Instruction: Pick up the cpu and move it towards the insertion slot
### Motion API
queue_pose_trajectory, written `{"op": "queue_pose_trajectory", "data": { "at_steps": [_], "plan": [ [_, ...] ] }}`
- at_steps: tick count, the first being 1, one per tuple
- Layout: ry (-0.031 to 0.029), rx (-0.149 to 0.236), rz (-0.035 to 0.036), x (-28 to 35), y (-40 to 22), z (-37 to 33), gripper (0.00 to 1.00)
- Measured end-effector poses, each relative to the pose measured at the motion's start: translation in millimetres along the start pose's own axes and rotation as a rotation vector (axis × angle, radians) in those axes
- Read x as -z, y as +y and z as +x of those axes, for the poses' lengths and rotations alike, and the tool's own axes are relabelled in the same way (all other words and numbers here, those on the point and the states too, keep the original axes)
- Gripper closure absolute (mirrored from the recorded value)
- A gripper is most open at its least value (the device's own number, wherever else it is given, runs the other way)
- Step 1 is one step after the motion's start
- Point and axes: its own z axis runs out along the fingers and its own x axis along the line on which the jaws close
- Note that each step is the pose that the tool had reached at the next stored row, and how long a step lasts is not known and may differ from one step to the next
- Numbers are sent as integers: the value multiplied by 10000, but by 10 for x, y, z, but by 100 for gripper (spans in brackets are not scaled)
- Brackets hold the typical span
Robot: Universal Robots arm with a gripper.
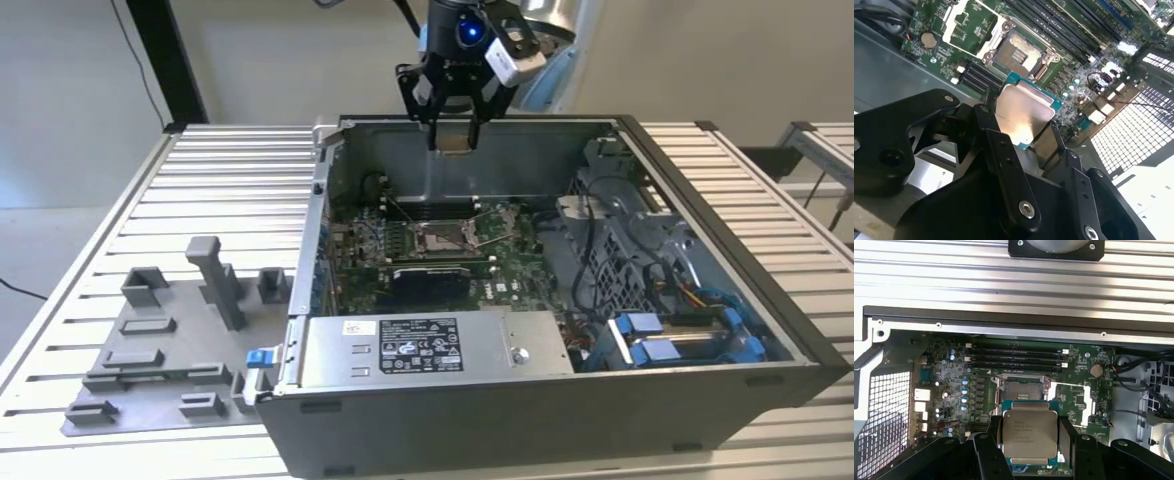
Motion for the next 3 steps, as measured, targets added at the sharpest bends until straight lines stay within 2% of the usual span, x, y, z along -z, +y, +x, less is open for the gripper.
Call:
{"op": "queue_pose_trajectory", "data": {
  "at_steps": [3],
  "plan": [
    [6, 0, 0, 0, 0, 0, 100]
  ]
}}
